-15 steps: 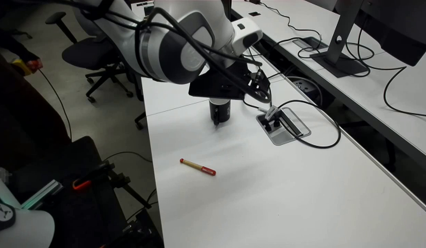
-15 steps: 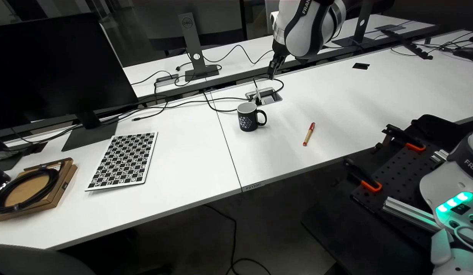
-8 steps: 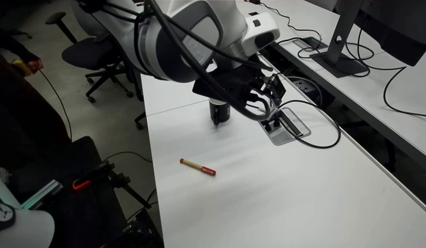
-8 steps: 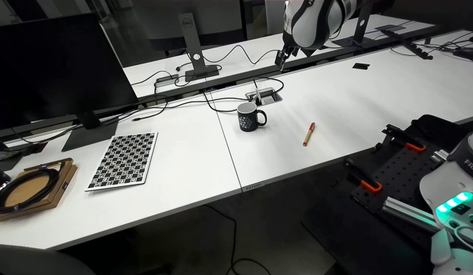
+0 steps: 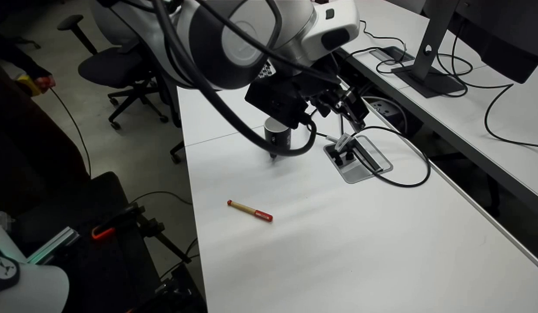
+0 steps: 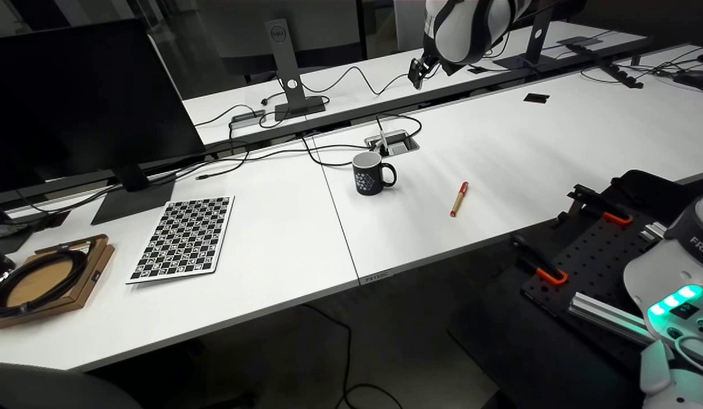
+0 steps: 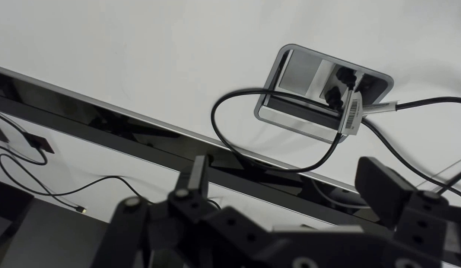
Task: Move the black mug to the left side of the desk
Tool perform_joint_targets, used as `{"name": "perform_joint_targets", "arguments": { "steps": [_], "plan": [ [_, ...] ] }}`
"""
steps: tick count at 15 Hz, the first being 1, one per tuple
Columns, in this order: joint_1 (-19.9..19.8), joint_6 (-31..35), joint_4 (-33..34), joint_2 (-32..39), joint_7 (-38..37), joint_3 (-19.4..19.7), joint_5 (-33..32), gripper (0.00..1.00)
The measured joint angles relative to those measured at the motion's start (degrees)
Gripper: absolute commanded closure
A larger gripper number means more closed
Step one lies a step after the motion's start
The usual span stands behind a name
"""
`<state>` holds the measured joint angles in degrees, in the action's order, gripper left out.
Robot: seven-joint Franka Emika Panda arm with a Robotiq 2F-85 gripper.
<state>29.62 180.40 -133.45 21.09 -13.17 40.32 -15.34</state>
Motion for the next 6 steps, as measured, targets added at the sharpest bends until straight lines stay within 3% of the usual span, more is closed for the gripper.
{"name": "perform_joint_targets", "arguments": {
  "steps": [6],
  "plan": [
    [-0.4,0.0,0.0,0.1,0.0,-0.2,0.0,0.00]
  ]
}}
